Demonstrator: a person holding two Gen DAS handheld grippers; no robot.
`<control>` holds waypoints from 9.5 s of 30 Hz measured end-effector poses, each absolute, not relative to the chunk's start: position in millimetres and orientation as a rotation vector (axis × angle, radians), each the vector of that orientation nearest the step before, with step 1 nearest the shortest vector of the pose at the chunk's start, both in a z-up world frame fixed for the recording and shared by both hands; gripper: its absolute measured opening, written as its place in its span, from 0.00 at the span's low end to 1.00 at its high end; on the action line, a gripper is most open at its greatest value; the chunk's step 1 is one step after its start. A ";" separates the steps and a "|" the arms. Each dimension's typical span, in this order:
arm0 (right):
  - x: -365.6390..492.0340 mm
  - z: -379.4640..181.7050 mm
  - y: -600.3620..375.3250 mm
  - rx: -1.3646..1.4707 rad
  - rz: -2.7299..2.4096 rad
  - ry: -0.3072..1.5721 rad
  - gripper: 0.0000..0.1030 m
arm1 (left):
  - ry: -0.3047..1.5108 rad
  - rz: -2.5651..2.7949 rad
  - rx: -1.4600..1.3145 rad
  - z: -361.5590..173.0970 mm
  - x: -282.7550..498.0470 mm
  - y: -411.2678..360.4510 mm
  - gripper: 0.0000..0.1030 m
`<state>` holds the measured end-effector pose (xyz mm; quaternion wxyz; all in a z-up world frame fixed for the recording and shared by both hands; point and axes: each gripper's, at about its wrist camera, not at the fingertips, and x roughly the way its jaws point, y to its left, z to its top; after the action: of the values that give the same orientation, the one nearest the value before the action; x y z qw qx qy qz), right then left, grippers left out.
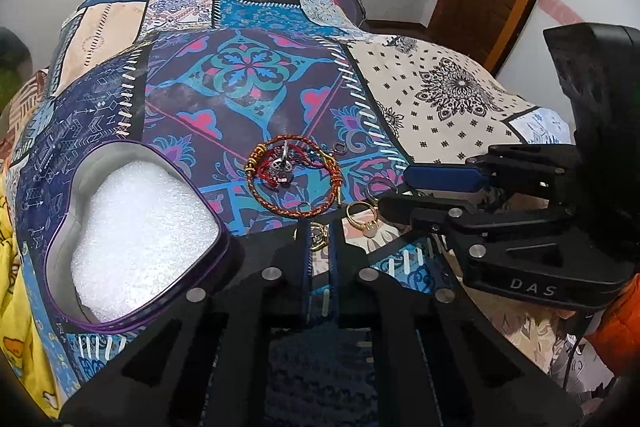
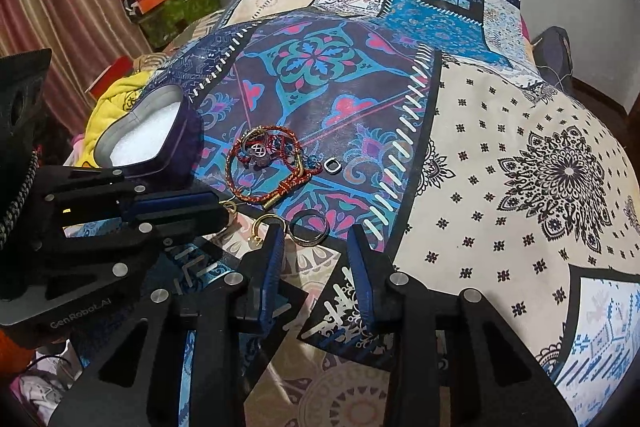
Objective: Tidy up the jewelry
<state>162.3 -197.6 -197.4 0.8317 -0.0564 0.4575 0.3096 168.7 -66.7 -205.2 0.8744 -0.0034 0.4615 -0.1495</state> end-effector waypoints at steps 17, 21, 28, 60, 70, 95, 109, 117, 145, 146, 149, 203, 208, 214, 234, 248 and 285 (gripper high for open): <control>164.0 -194.5 -198.4 -0.100 0.649 0.954 0.18 | 0.903 -0.276 0.013 -186.0 159.3 -59.0 0.00; 160.8 -190.9 -203.4 -0.079 0.645 0.945 0.18 | 0.934 -0.286 0.013 -187.4 158.1 -56.3 0.06; 156.2 -188.5 -206.6 -0.068 0.651 0.938 0.19 | 0.976 -0.285 0.015 -200.4 164.5 -62.7 0.16; 152.8 -177.3 -229.1 -0.019 0.623 0.904 0.19 | 0.969 -0.328 0.071 -205.2 177.6 -100.6 0.17; 141.1 -139.6 -211.7 -0.027 0.641 0.820 0.19 | 0.859 -0.272 0.023 -158.8 159.0 -70.6 0.07; 139.2 -140.8 -215.9 -0.009 0.604 0.827 0.19 | 0.975 -0.276 0.099 -217.7 176.6 -82.8 0.26; 140.6 -146.6 -220.2 0.008 0.613 0.843 0.19 | 0.931 -0.288 0.077 -199.5 166.4 -75.6 0.08; 139.4 -139.8 -211.5 0.001 0.628 0.830 0.19 | 0.840 -0.263 0.045 -162.8 152.9 -59.5 0.08; 149.9 -147.4 -87.5 -0.107 0.790 0.844 0.19 | 0.829 -0.169 -0.016 -163.2 144.1 37.8 0.08; 150.8 -149.9 -85.3 -0.114 0.792 0.850 0.19 | 0.833 -0.168 -0.017 -165.2 144.6 39.2 0.08; 152.8 -155.9 -80.8 -0.133 0.797 0.866 0.19 | 0.842 -0.170 -0.025 -169.5 146.6 42.5 0.08; 135.7 -137.9 -177.6 -0.137 0.566 0.825 0.43 | 0.856 -0.201 0.011 -153.4 136.5 -18.3 0.57; 138.6 -145.9 -200.6 -0.127 0.522 0.851 0.43 | 0.884 -0.261 0.011 -163.1 145.8 -38.9 0.57; 142.2 -154.6 -218.5 -0.108 0.494 0.879 0.43 | 0.919 -0.316 0.009 -175.6 158.7 -59.7 0.57; 156.2 -173.6 -232.7 -0.044 0.512 0.923 0.43 | 1.019 -0.293 0.010 -220.0 194.0 -77.6 0.15; 152.4 -168.8 -220.3 -0.054 0.542 0.913 0.43 | 0.972 -0.347 0.053 -193.2 166.7 -71.9 0.07; 146.0 -191.9 -103.7 -0.252 0.812 0.984 0.19 | 1.004 -0.321 -0.047 -200.9 134.4 6.0 0.07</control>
<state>146.0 -103.7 -191.9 0.7958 -0.1173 0.4582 0.3781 134.4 6.0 -200.9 0.8640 -0.0225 0.4791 -0.1530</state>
